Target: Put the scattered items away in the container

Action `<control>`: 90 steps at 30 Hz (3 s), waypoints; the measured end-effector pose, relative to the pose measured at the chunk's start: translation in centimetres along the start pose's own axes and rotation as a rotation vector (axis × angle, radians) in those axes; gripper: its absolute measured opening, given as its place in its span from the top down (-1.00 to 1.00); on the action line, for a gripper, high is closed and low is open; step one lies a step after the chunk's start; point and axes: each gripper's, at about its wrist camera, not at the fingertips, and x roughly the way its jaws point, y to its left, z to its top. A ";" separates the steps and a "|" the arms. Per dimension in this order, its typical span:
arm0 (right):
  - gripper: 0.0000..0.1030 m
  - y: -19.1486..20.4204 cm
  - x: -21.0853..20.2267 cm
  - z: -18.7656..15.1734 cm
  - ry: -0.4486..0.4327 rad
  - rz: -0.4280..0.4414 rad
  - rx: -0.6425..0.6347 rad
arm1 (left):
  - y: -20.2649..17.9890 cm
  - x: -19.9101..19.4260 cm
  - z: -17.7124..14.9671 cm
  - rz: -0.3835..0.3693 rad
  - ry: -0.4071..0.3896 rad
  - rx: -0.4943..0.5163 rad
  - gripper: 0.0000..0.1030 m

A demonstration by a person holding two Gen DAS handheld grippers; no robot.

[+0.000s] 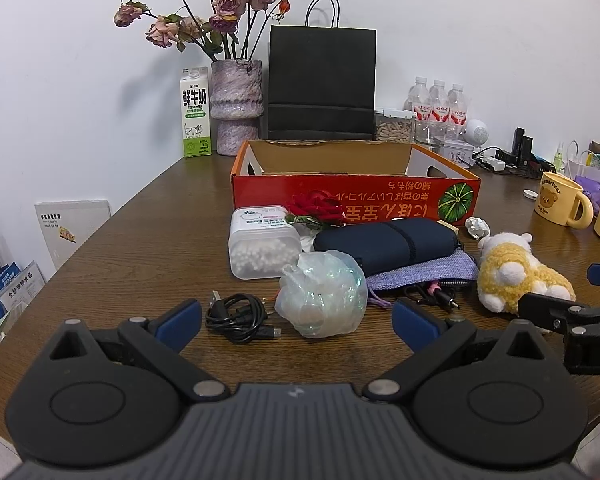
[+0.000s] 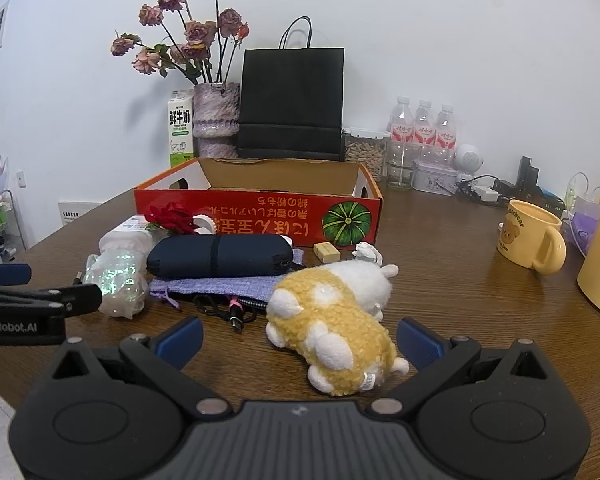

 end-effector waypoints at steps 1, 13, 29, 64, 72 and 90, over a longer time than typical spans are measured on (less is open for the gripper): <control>-1.00 0.0 0.0 0.0 0.000 0.000 -0.001 | 0.0 0.0 0.0 0.000 0.000 0.000 -1.00; -1.00 0.0 0.0 0.0 0.001 0.000 -0.001 | 0.0 -0.2 -0.1 -0.002 -0.001 -0.001 -1.00; -1.00 0.0 0.0 0.0 0.003 -0.001 -0.002 | 0.0 -0.2 -0.1 -0.004 0.000 -0.002 -1.00; -0.77 -2.9 9.1 1.3 0.193 0.095 -0.024 | -0.8 7.3 1.2 -0.060 0.119 0.036 -0.31; -0.52 -3.1 9.6 1.2 0.198 0.115 -0.023 | -0.3 8.0 1.1 -0.075 0.140 0.008 -0.01; -0.36 -3.9 7.3 2.3 0.132 0.120 0.000 | 0.3 6.3 2.3 -0.097 0.108 -0.006 0.08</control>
